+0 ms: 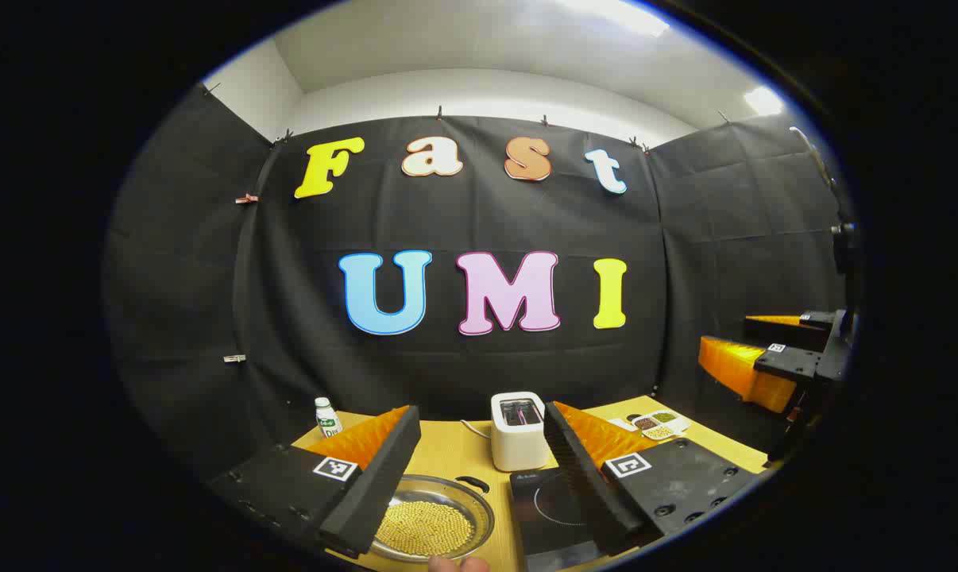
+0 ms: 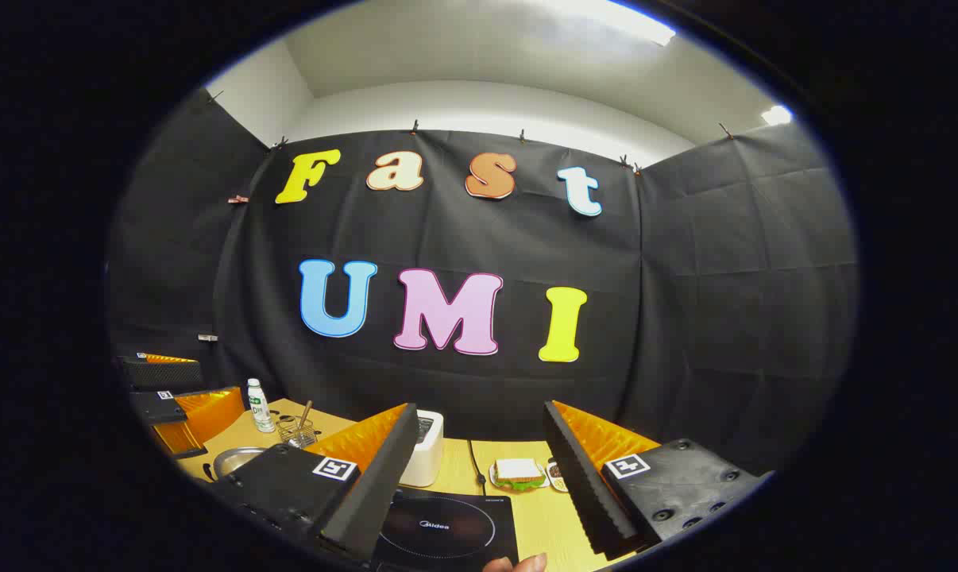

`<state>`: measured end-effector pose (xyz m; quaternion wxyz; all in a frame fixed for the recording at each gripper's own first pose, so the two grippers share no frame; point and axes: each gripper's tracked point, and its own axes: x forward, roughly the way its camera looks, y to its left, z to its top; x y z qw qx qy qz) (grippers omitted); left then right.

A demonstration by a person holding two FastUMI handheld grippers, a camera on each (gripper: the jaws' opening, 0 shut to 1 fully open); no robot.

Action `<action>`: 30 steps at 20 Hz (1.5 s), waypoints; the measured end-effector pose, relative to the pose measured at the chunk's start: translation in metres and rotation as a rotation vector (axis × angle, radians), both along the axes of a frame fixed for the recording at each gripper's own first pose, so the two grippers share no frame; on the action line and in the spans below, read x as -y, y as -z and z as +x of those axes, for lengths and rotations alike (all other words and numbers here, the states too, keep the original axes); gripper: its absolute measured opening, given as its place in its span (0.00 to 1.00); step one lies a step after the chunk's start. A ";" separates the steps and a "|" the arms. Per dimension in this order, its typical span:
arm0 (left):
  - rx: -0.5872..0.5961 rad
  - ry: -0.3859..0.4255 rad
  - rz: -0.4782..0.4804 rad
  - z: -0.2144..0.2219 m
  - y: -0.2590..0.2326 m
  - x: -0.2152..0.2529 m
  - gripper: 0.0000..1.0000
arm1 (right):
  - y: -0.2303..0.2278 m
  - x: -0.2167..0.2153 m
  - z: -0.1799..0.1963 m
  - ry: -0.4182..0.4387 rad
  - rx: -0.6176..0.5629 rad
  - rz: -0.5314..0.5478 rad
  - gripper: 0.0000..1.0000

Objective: First push the handle of the pot to place it horizontally, then grasp the pot with both hands and set it on the induction cooktop.

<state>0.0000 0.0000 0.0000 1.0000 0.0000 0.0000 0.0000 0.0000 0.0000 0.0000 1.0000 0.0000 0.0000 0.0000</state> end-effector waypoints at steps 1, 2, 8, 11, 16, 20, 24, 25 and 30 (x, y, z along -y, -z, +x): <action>0.005 0.003 -0.001 0.000 -0.001 0.002 0.97 | 0.002 0.002 -0.001 0.004 -0.008 0.004 0.98; 0.009 0.004 -0.001 0.000 -0.004 0.004 0.97 | 0.003 0.004 -0.002 0.008 -0.014 0.007 0.98; 0.009 -0.017 -0.005 0.001 -0.002 0.002 0.97 | 0.007 0.009 -0.007 0.016 -0.035 0.035 0.97; 0.007 -0.026 -0.003 0.002 -0.002 0.000 0.97 | 0.009 0.005 -0.009 0.007 -0.037 0.031 0.97; 0.010 -0.023 -0.003 0.003 -0.001 0.000 0.97 | 0.005 0.002 -0.009 0.001 -0.026 0.017 0.97; 0.004 -0.032 0.002 0.001 -0.001 -0.002 0.98 | 0.005 0.001 -0.009 0.002 -0.023 0.016 0.97; 0.001 -0.026 -0.003 0.001 0.000 0.000 0.98 | 0.005 0.001 -0.009 0.005 -0.022 0.012 0.97; -0.007 -0.007 -0.002 0.002 0.001 0.002 0.98 | 0.006 0.001 -0.008 0.006 -0.021 0.009 0.97; -0.046 0.157 -0.022 -0.018 0.013 0.020 0.05 | 0.009 -0.001 -0.009 0.005 -0.032 0.003 0.97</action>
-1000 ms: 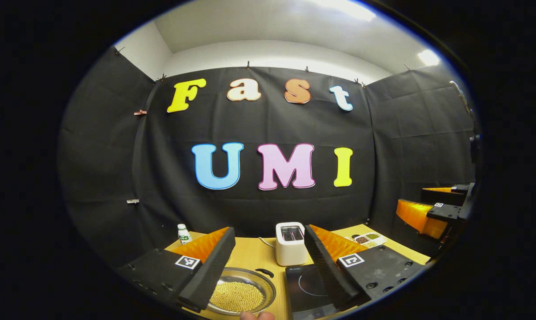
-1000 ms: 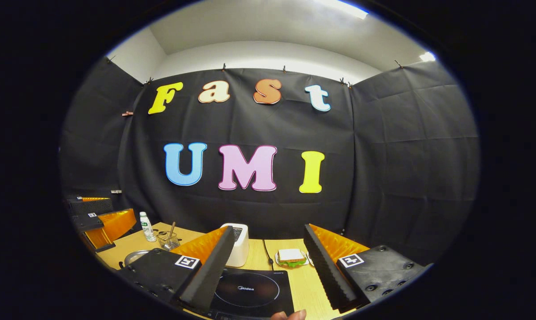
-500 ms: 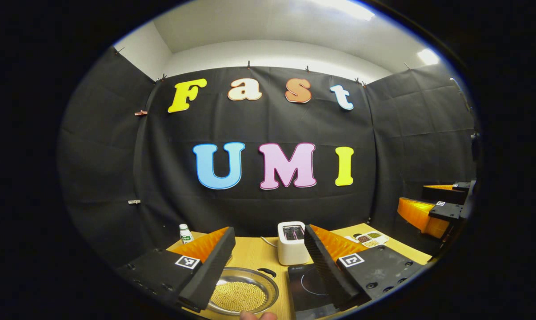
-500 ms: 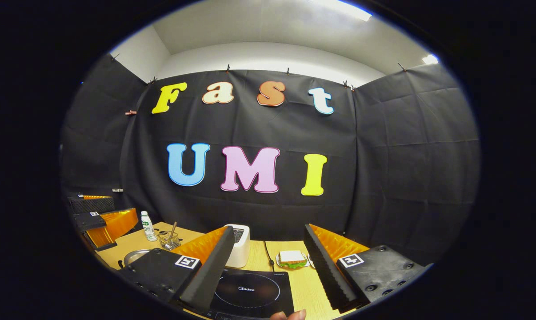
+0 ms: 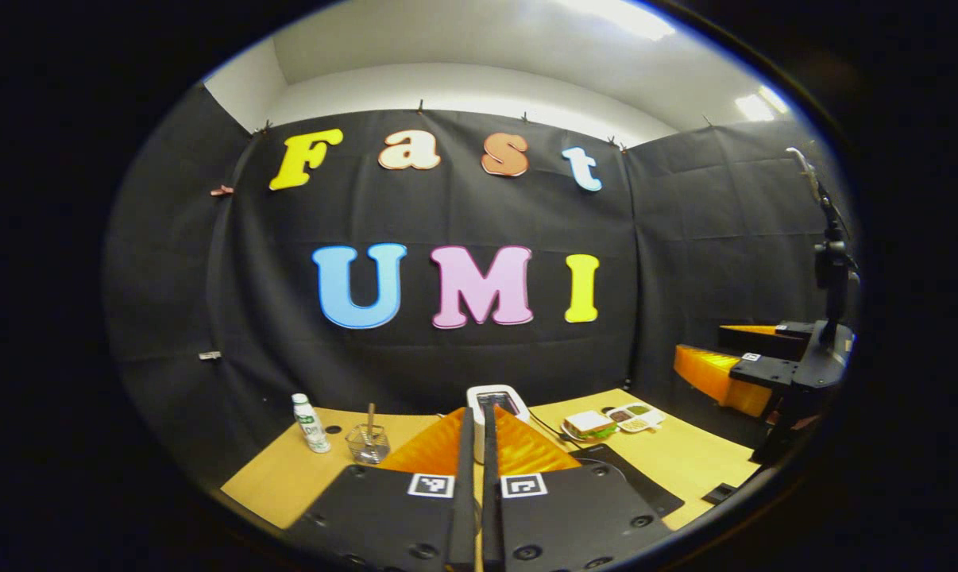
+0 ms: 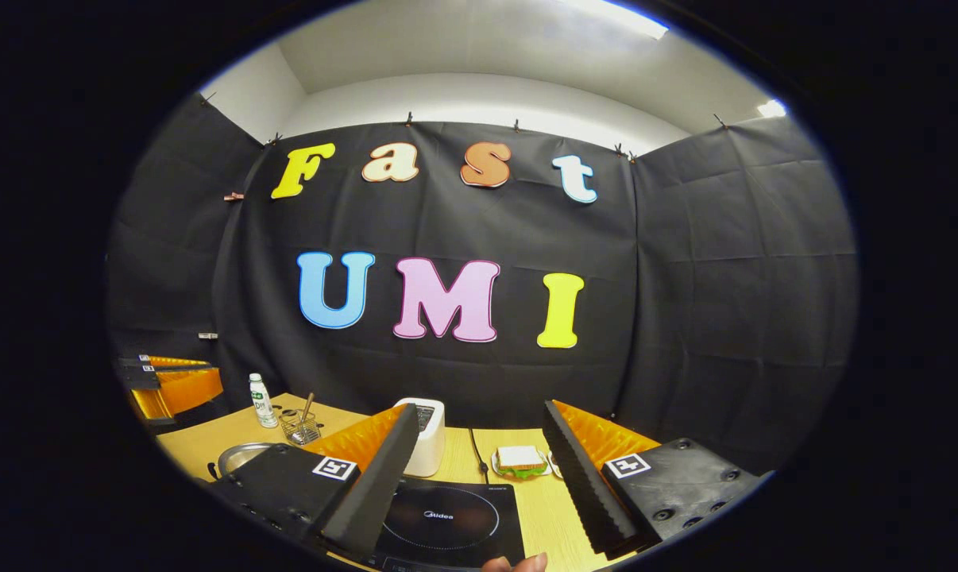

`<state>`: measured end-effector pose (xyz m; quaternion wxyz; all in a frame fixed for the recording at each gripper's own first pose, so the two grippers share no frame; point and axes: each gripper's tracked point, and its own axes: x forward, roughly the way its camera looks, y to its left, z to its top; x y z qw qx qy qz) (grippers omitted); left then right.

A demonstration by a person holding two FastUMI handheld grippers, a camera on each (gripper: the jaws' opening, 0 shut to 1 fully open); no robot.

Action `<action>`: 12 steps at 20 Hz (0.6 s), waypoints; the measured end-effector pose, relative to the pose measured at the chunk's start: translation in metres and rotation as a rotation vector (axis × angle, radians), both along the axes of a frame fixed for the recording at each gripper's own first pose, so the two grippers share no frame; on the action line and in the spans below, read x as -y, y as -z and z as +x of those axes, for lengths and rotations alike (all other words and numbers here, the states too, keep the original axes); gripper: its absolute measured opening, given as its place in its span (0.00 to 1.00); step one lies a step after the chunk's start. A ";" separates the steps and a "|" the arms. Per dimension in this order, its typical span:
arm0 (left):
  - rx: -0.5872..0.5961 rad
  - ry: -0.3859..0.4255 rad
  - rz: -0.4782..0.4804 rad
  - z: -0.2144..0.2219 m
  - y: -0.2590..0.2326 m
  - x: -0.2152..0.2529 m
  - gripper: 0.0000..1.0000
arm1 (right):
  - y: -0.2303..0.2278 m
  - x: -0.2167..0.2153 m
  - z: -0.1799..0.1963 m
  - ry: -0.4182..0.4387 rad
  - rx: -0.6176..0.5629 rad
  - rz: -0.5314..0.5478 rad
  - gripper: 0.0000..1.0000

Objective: First push the handle of the pot to place it horizontally, then grasp the pot with both hands and set it on the induction cooktop.

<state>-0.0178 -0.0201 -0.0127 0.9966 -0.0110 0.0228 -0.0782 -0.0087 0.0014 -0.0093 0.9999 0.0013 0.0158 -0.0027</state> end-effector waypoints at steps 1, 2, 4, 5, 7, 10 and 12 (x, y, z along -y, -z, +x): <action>-0.011 0.026 -0.011 0.004 0.006 0.002 0.06 | 0.000 -0.001 0.000 -0.001 0.000 -0.004 0.97; -0.030 0.049 -0.013 0.002 0.011 0.005 0.05 | 0.001 -0.001 -0.001 -0.002 -0.002 -0.008 0.97; -0.081 0.078 0.001 -0.002 0.029 0.004 0.05 | 0.002 -0.003 0.000 -0.005 -0.003 -0.012 0.97; -0.116 0.095 0.004 -0.004 0.040 0.004 0.05 | 0.003 -0.005 0.000 -0.008 -0.007 -0.014 0.97; -0.193 0.125 0.015 -0.011 0.063 0.000 0.05 | 0.005 -0.007 0.000 -0.013 -0.013 -0.018 0.97; -0.318 0.150 0.052 -0.024 0.101 -0.016 0.05 | 0.008 -0.011 0.000 -0.020 -0.018 -0.028 0.97; -0.398 0.166 0.081 -0.033 0.123 -0.028 0.05 | 0.010 -0.013 0.003 -0.023 -0.020 -0.037 0.97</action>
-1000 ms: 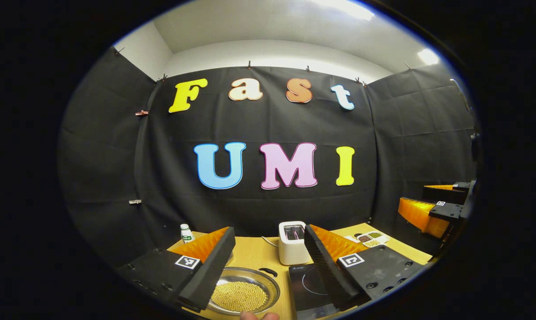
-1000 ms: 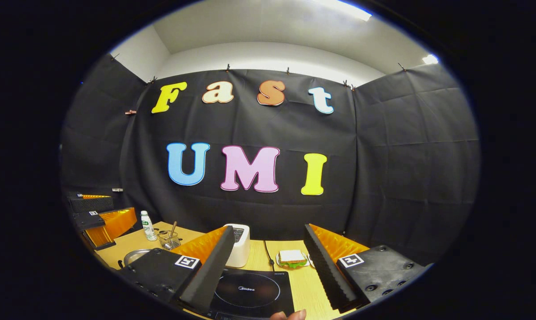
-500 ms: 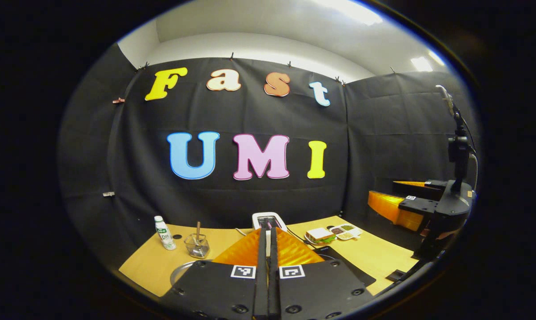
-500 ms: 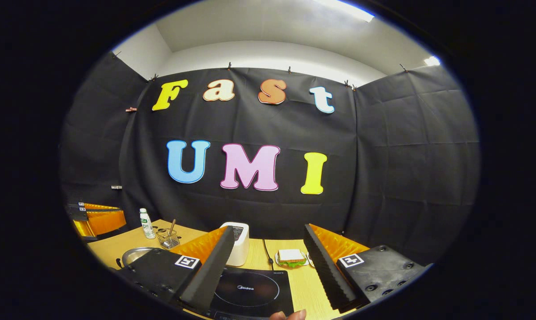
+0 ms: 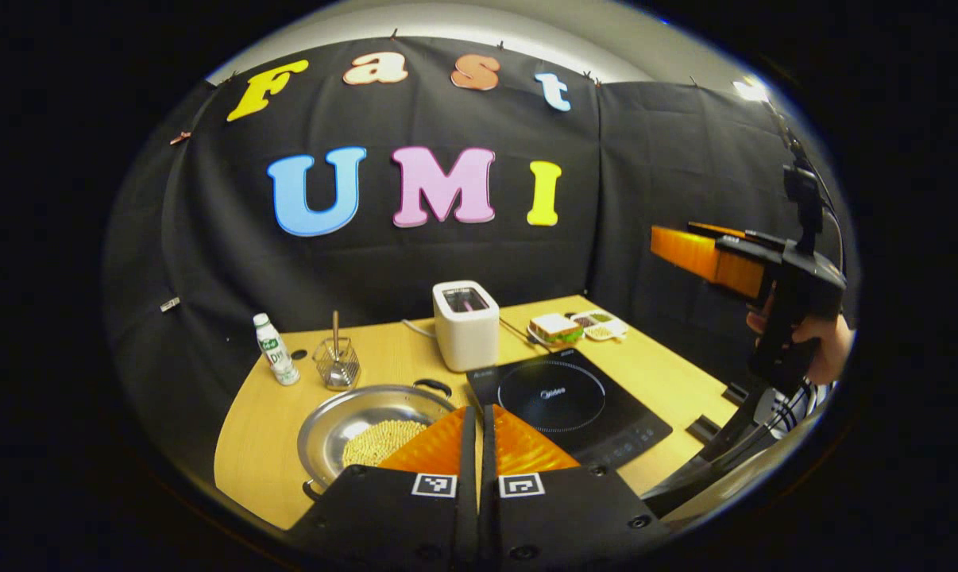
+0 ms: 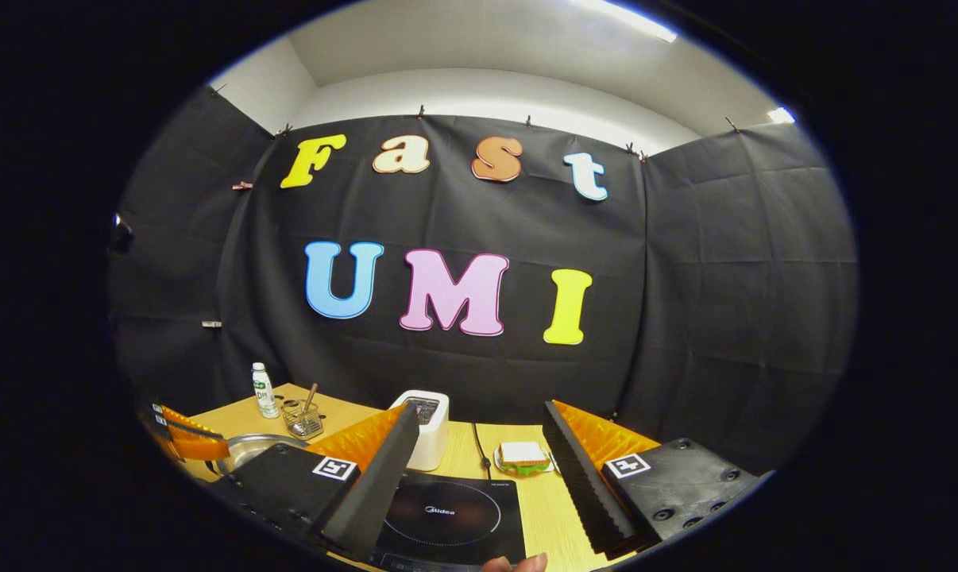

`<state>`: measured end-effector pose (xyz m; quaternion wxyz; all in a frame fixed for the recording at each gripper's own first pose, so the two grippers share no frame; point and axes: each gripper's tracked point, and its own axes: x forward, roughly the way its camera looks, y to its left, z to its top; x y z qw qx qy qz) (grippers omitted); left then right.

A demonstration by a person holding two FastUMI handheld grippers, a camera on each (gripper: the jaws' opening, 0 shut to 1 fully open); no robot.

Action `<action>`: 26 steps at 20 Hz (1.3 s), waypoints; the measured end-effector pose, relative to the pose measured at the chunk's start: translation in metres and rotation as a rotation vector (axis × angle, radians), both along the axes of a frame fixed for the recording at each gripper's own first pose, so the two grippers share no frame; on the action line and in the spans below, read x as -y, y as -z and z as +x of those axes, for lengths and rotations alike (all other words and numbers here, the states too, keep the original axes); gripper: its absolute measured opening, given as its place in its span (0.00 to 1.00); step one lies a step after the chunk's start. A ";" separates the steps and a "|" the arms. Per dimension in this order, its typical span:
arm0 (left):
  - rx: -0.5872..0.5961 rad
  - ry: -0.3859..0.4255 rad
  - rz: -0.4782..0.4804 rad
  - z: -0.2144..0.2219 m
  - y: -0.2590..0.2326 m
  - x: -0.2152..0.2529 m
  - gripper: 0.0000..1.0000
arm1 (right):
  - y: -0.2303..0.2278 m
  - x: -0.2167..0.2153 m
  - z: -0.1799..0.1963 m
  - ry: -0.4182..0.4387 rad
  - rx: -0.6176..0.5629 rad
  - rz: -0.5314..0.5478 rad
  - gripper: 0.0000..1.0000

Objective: First push the handle of the pot to place it horizontally, then grasp the pot with both hands and set it on the induction cooktop.

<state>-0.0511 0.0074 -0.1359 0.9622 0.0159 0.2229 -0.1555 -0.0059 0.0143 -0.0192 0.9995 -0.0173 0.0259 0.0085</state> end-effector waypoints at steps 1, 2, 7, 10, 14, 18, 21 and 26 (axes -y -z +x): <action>-0.034 0.018 0.018 -0.007 0.010 -0.005 0.05 | 0.001 0.002 0.003 0.002 0.000 -0.009 0.97; -0.070 0.046 0.029 -0.015 0.019 -0.008 0.05 | 0.000 0.003 0.004 0.004 0.001 -0.016 0.97; -0.239 0.082 0.027 -0.041 0.064 -0.044 0.05 | 0.001 0.010 0.010 0.024 -0.002 -0.007 0.97; -0.326 0.088 0.035 -0.051 0.089 -0.065 0.05 | 0.005 0.009 0.011 0.026 -0.010 -0.015 0.97; -0.444 0.107 0.092 -0.058 0.122 -0.096 0.05 | 0.004 0.013 0.015 0.036 -0.004 -0.039 0.97; -0.519 0.121 0.109 -0.053 0.145 -0.115 0.05 | 0.006 0.020 0.015 0.056 -0.008 -0.033 0.97; -0.572 0.136 0.119 -0.050 0.165 -0.126 0.05 | 0.007 0.025 0.015 0.071 -0.010 -0.036 0.97; -0.613 0.129 0.121 -0.043 0.187 -0.140 0.05 | 0.006 0.036 0.012 0.104 -0.007 -0.043 0.97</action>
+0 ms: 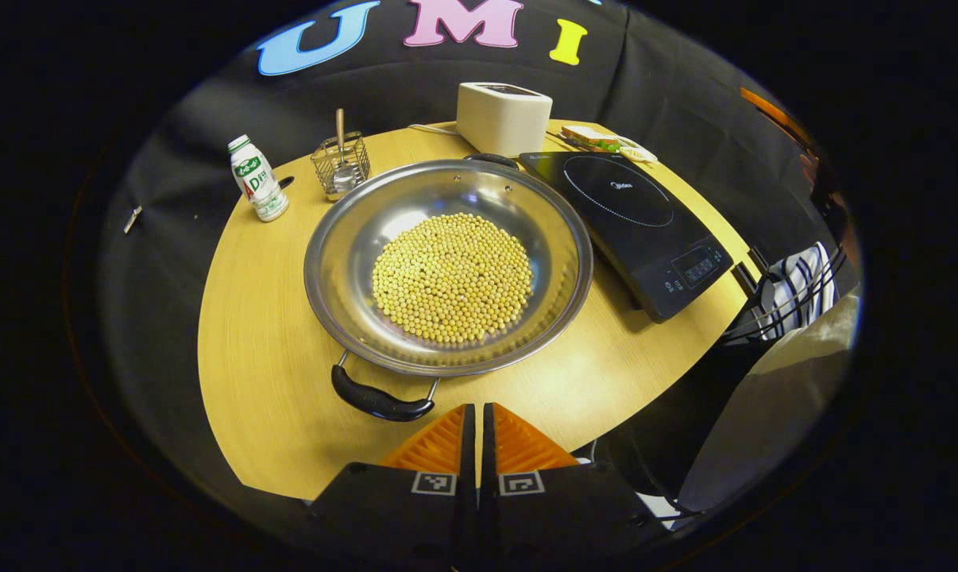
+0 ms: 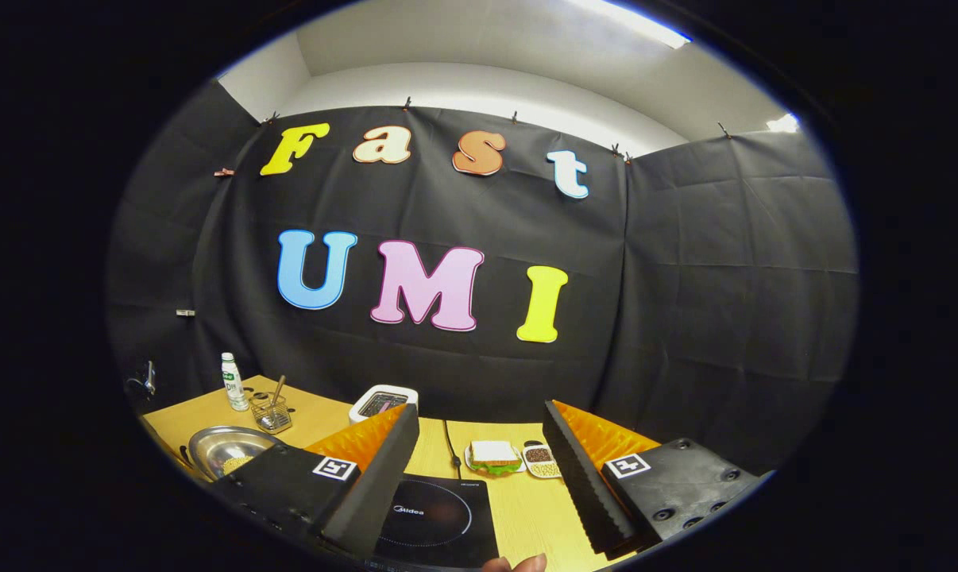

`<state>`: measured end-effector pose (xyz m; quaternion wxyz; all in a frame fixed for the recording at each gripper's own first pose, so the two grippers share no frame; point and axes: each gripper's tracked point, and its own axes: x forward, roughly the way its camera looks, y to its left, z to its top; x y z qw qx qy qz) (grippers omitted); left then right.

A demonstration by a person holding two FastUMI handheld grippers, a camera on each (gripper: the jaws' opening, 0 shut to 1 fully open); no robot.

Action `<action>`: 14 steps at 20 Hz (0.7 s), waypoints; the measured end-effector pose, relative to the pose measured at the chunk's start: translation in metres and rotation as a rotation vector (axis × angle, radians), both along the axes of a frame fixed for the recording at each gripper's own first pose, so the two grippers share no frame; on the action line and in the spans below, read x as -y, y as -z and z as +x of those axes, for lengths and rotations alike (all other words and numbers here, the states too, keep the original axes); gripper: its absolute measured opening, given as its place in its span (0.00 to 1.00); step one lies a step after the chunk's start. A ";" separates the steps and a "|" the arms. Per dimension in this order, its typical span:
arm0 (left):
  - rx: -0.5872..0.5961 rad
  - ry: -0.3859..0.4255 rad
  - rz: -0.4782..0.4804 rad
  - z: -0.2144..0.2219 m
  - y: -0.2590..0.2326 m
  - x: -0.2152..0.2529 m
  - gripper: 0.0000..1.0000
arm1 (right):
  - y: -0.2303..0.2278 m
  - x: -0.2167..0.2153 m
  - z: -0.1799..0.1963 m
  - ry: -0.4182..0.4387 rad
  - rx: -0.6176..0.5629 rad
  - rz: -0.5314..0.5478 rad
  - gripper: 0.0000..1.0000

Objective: First push the handle of the pot to place it horizontally, then grasp the pot with both hands and set it on the induction cooktop.

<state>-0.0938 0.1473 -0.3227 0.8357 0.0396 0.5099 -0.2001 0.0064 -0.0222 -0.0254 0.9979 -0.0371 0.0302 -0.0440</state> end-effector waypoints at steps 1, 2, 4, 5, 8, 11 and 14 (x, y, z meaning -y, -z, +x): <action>-0.004 -0.003 -0.005 0.001 0.004 0.000 0.05 | 0.000 0.002 0.000 0.005 -0.001 -0.002 0.97; -0.007 -0.005 -0.008 0.002 0.005 -0.001 0.05 | 0.001 0.003 0.000 0.009 -0.002 -0.001 0.97; -0.013 -0.015 -0.009 0.004 0.008 -0.005 0.05 | 0.001 0.005 0.001 0.015 -0.004 0.004 0.97; -0.015 -0.019 -0.008 0.006 0.010 -0.008 0.05 | 0.001 0.005 0.001 0.017 -0.005 0.004 0.97; -0.019 -0.024 0.006 0.008 0.013 -0.016 0.05 | 0.004 0.005 0.002 0.018 -0.012 0.002 0.97; -0.021 -0.031 -0.014 0.010 0.014 -0.016 0.05 | 0.005 0.002 0.002 0.014 -0.016 -0.004 0.98; -0.023 -0.039 0.009 0.013 0.019 -0.025 0.05 | 0.005 0.000 0.003 0.011 -0.016 -0.003 0.97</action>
